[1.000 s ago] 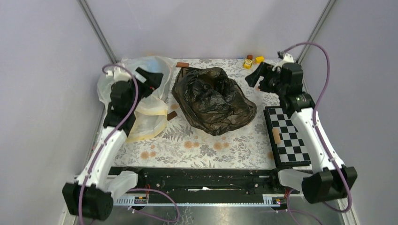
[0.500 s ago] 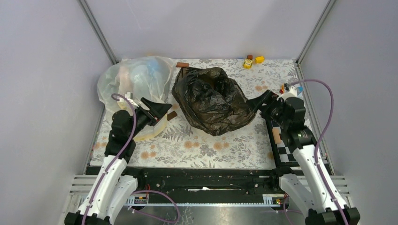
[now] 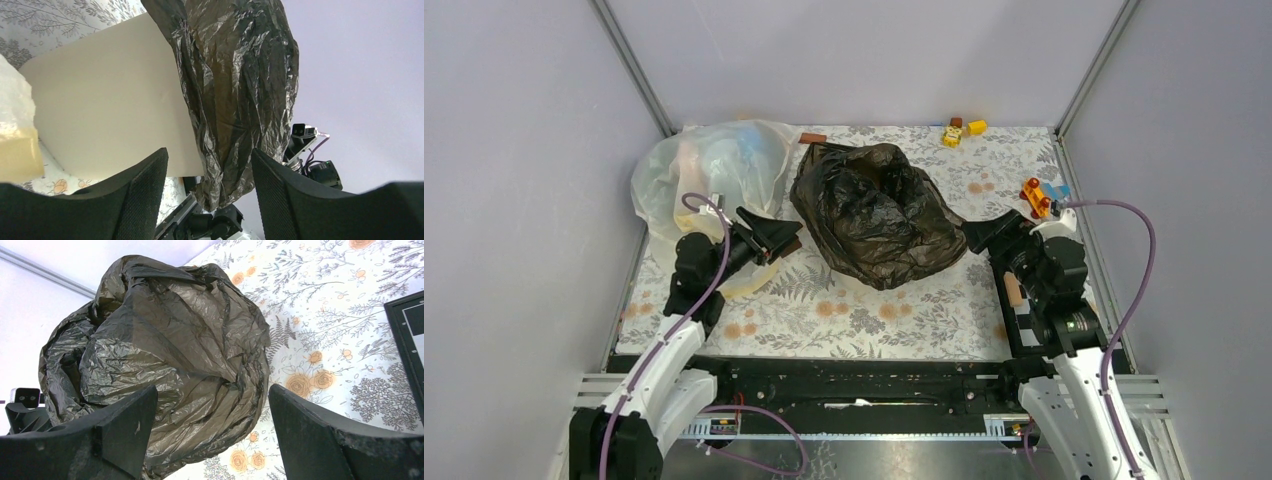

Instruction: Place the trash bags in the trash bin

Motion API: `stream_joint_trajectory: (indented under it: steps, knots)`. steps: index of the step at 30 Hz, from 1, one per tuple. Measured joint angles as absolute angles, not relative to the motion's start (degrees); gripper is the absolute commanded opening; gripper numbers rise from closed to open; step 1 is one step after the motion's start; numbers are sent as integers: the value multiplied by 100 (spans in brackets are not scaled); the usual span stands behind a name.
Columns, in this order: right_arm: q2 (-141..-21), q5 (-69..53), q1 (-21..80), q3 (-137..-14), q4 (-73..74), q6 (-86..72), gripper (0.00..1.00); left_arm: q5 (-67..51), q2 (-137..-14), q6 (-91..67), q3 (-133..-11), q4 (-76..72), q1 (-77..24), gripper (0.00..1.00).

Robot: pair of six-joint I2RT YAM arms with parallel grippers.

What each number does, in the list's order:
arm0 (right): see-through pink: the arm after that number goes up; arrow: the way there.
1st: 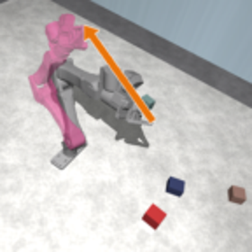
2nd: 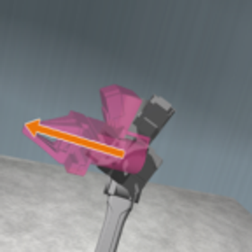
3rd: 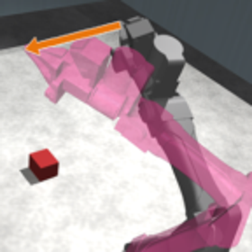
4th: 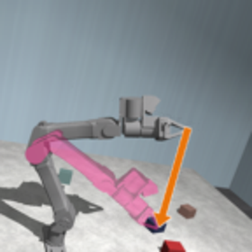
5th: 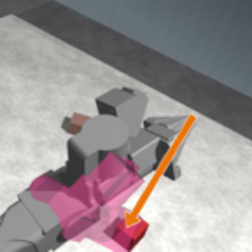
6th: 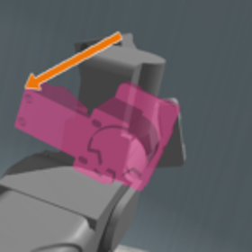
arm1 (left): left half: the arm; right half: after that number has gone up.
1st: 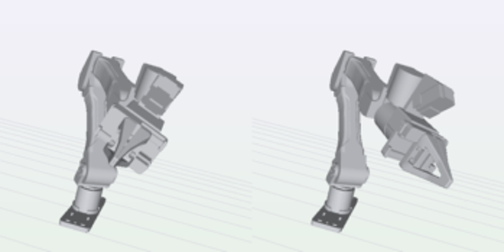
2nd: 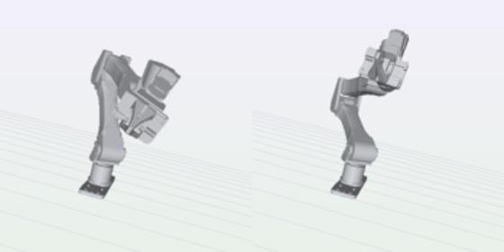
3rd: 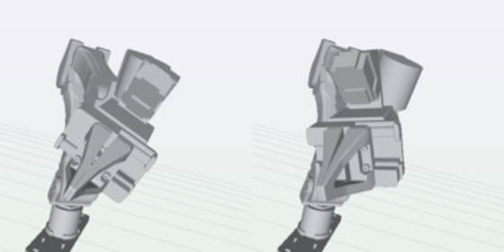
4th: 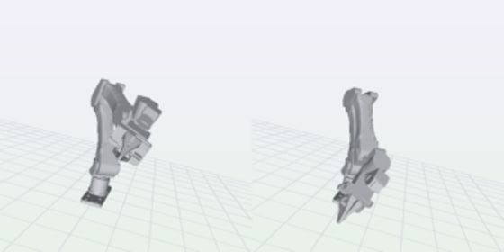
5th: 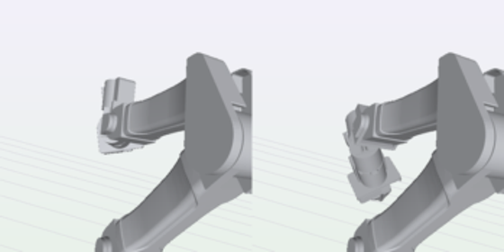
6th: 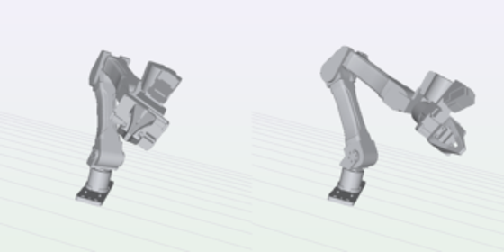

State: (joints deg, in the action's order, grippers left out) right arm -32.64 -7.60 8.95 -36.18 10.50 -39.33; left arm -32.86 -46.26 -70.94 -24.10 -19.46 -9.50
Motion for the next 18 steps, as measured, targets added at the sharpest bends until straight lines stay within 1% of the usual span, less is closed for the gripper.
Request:
stream_joint_trajectory:
  steps: [5,9,16,18]
  knots:
    - [-3138,-650,895,-3603,1170,-3924,88,-3345,-5085,-7234,-2377,-2517,-1066,59]
    - [-3089,-648,895,-3481,1173,-3887,86,-3339,-5448,-7279,-2377,-2818,-1271,56]
    - [-3155,-701,895,-3070,1072,-3951,82,-3177,-5653,-7253,-2377,-3065,-1509,49]
    - [-3216,-749,895,-2895,974,-4029,79,-3100,-5660,-7240,-2377,-3107,-1520,44]
